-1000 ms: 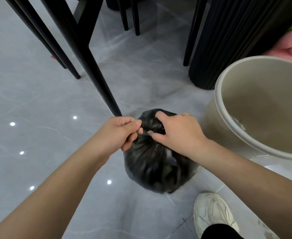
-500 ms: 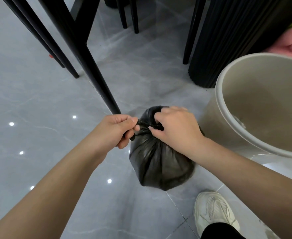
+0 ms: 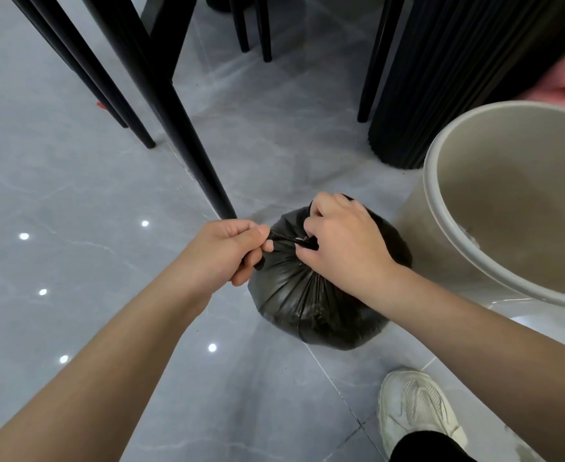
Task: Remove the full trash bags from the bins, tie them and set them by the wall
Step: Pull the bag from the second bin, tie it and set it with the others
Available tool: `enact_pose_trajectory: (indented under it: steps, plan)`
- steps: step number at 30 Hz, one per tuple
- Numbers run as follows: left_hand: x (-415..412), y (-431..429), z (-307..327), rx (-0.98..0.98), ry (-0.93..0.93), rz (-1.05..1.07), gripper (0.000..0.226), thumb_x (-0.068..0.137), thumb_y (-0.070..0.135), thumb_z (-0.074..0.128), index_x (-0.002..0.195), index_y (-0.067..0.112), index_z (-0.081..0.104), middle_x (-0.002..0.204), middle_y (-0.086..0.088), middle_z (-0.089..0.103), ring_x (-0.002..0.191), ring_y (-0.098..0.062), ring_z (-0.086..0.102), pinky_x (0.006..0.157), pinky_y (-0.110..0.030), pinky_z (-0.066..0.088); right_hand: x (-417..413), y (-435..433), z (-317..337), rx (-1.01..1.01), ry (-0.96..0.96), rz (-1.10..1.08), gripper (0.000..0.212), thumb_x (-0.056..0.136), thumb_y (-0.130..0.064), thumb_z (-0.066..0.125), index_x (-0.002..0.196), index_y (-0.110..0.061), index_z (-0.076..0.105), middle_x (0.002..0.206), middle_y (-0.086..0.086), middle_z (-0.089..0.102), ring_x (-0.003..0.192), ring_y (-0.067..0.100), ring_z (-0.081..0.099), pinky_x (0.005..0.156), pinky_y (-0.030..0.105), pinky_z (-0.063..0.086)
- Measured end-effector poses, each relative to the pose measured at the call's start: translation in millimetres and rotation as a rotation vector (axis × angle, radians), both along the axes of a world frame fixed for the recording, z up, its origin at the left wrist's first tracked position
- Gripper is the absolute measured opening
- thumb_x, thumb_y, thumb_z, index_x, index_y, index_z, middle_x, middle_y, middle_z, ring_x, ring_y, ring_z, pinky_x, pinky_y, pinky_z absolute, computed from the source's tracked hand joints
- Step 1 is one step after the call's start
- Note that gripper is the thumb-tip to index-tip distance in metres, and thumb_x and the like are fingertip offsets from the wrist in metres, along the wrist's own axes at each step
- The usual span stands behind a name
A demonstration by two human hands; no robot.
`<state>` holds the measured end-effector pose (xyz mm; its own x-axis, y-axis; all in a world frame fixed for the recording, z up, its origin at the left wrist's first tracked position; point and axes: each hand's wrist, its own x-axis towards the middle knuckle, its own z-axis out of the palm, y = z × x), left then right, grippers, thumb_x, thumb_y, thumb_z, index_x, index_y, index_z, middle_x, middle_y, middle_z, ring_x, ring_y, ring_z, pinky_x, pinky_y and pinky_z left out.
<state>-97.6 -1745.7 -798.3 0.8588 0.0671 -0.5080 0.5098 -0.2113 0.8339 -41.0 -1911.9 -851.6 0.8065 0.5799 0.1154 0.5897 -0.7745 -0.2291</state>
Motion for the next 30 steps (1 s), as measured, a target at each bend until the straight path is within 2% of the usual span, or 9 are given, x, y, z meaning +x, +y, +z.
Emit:
enact_pose_trajectory:
  steps: [4, 7, 10, 15, 20, 22, 26, 28, 30]
  plan:
    - [2.5, -0.6, 1.5, -0.004, -0.009, 0.01, 0.028, 0.096, 0.023, 0.049, 0.078, 0.005, 0.06, 0.048, 0.004, 0.04, 0.039, -0.011, 0.03, 0.043, -0.015, 0.031, -0.6, 0.1, 4.2, -0.019, 0.019, -0.056, 0.031, 0.083, -0.045, 0.059, 0.087, -0.023, 0.038, 0.07, -0.005, 0.047, 0.061, 0.022, 0.046, 0.054, 0.03, 0.035]
    - [1.9, -1.1, 1.2, -0.004, -0.01, 0.011, 0.028, 0.096, 0.024, 0.049, 0.079, 0.005, 0.061, 0.048, 0.004, 0.04, 0.039, -0.012, 0.03, 0.043, -0.014, 0.032, -2.3, 1.0, 0.9, -0.045, -0.068, -0.05, 0.026, 0.074, -0.041, 0.068, 0.073, -0.021, 0.053, 0.059, -0.001, 0.052, 0.059, 0.026, 0.056, 0.056, 0.031, 0.037]
    - [0.8, -1.4, 0.8, 0.003, -0.011, 0.004, 0.028, 0.096, 0.024, 0.049, 0.078, 0.005, 0.061, 0.048, 0.004, 0.04, 0.04, -0.012, 0.03, 0.043, -0.014, 0.032, 0.3, 0.7, -2.5, -0.01, -0.077, -0.009, 0.023, 0.07, -0.035, 0.072, 0.064, -0.013, 0.065, 0.072, 0.002, 0.053, 0.072, 0.025, 0.054, 0.065, 0.033, 0.037]
    - [1.2, -1.5, 1.8, 0.023, -0.02, 0.001, 0.031, 0.096, 0.023, 0.049, 0.081, -0.001, 0.061, 0.047, 0.006, 0.041, 0.041, -0.012, 0.031, 0.045, -0.013, 0.033, -2.7, 2.8, 3.3, -0.043, -0.016, -0.075, 0.035, 0.084, -0.052, 0.055, 0.093, -0.019, 0.047, 0.07, 0.0, 0.06, 0.064, 0.028, 0.059, 0.054, 0.03, 0.04]
    - [0.4, -1.3, 3.6, 0.022, -0.016, 0.011, 0.029, 0.096, 0.023, 0.049, 0.075, 0.007, 0.061, 0.046, 0.006, 0.041, 0.039, -0.012, 0.031, 0.044, -0.012, 0.034, -3.0, 3.4, -0.8, -0.094, -0.046, -0.058, 0.034, 0.083, -0.045, 0.053, 0.069, -0.017, 0.063, 0.069, 0.0, 0.047, 0.075, 0.026, 0.052, 0.07, 0.033, 0.028]
    - [0.0, 0.0, 3.9, 0.018, -0.013, 0.017, 0.029, 0.096, 0.022, 0.049, 0.075, 0.007, 0.06, 0.046, 0.006, 0.04, 0.039, -0.012, 0.03, 0.044, -0.013, 0.033, -2.1, 4.8, -1.7, -0.045, -0.013, -0.028, 0.033, 0.082, -0.043, 0.056, 0.078, -0.013, 0.067, 0.079, -0.001, 0.04, 0.081, 0.024, 0.048, 0.072, 0.034, 0.03]
    - [-1.4, 0.2, 3.3, 0.025, -0.011, 0.013, 0.029, 0.096, 0.023, 0.049, 0.075, 0.007, 0.061, 0.047, 0.005, 0.041, 0.038, -0.011, 0.032, 0.043, -0.013, 0.033, -3.9, 4.2, 2.0, -0.02, 0.072, -0.065, 0.034, 0.087, -0.049, 0.052, 0.095, -0.02, 0.037, 0.078, -0.004, 0.046, 0.064, 0.024, 0.045, 0.056, 0.031, 0.031]
    - [-1.0, 0.8, 3.7, 0.024, -0.013, 0.017, 0.03, 0.096, 0.023, 0.049, 0.074, 0.007, 0.06, 0.047, 0.005, 0.041, 0.038, -0.011, 0.032, 0.044, -0.014, 0.033, -3.9, 5.4, 4.7, -0.079, 0.021, -0.103, 0.031, 0.088, -0.05, 0.048, 0.1, -0.022, 0.041, 0.067, -0.003, 0.048, 0.061, 0.028, 0.051, 0.05, 0.03, 0.027]
    - [-0.2, 2.4, 4.4, 0.021, -0.016, 0.023, 0.029, 0.096, 0.024, 0.049, 0.075, 0.007, 0.06, 0.048, 0.004, 0.04, 0.039, -0.011, 0.031, 0.045, -0.015, 0.033, -3.0, 6.7, 4.8, -0.094, -0.006, -0.11, 0.027, 0.089, -0.047, 0.046, 0.087, -0.021, 0.054, 0.068, 0.0, 0.051, 0.068, 0.029, 0.056, 0.054, 0.029, 0.025]
